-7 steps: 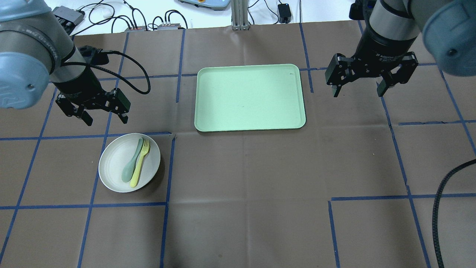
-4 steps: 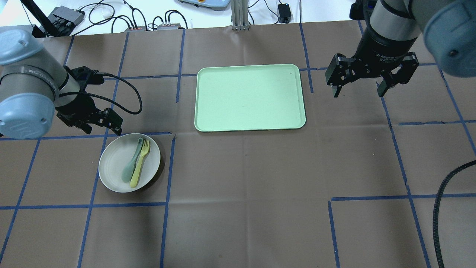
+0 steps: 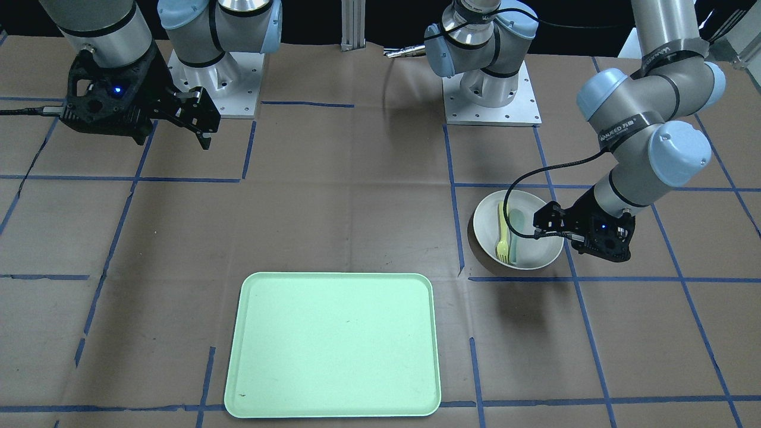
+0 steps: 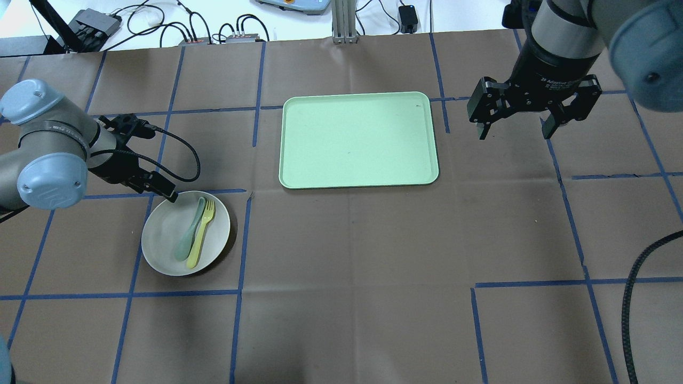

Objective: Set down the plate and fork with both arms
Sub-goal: 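Move the left gripper down to the rim of the white plate, then close the left gripper on the plate rim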

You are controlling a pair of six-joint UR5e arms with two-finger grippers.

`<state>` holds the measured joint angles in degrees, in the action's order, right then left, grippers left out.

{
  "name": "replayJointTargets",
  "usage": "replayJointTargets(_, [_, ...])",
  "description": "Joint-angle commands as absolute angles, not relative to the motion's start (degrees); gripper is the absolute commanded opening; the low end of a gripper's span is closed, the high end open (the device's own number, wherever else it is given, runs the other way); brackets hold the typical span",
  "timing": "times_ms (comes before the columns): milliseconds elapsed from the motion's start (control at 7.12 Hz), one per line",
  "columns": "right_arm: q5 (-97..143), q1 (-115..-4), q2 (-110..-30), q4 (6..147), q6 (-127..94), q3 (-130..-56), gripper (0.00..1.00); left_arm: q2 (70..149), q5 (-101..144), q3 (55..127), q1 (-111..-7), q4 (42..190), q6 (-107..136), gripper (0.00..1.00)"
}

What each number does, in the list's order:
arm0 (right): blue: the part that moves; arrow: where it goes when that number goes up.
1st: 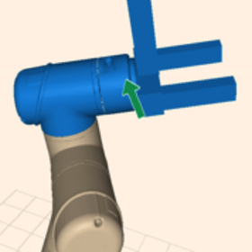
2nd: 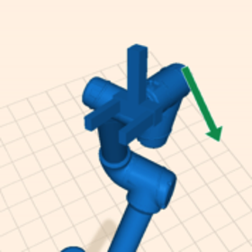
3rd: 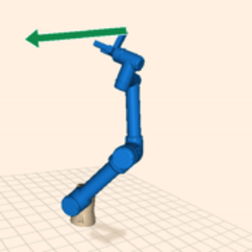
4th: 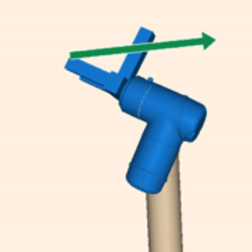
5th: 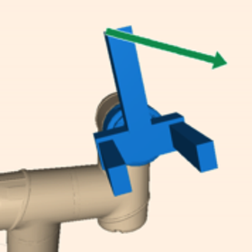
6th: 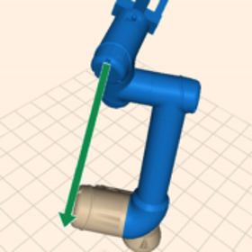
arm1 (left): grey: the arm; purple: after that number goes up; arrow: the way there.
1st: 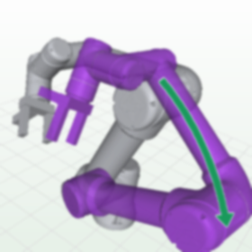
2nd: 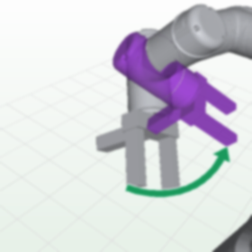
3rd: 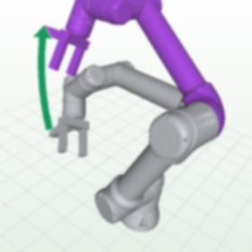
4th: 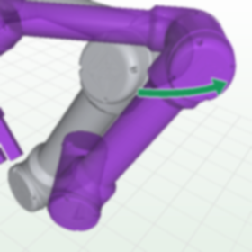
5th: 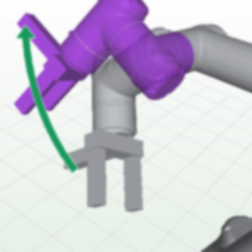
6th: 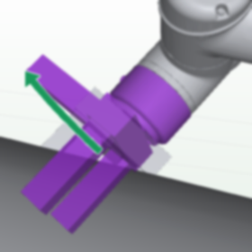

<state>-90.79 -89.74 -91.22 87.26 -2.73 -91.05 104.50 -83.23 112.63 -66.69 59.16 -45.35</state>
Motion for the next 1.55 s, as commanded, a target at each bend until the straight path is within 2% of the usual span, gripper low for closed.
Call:
replayJointTargets(0, [-90.8,-89.7,-91.2,87.2,-2.8,-91.1,1.00,106.6,-83.1,112.8,-65.6,59.2,-53.6,1.00])
replayJointTargets(843, [-90.8,-89.7,-91.2,87.2,-2.7,-91.1,1.00,107.7,-83.2,113.6,-62.0,62.3,-54.2,0.99])
replayJointTargets(1405, [-90.8,-89.7,-91.2,87.3,-2.7,-91.1,1.00,108.6,-83.0,113.5,-62.0,62.0,-53.8,0.76])
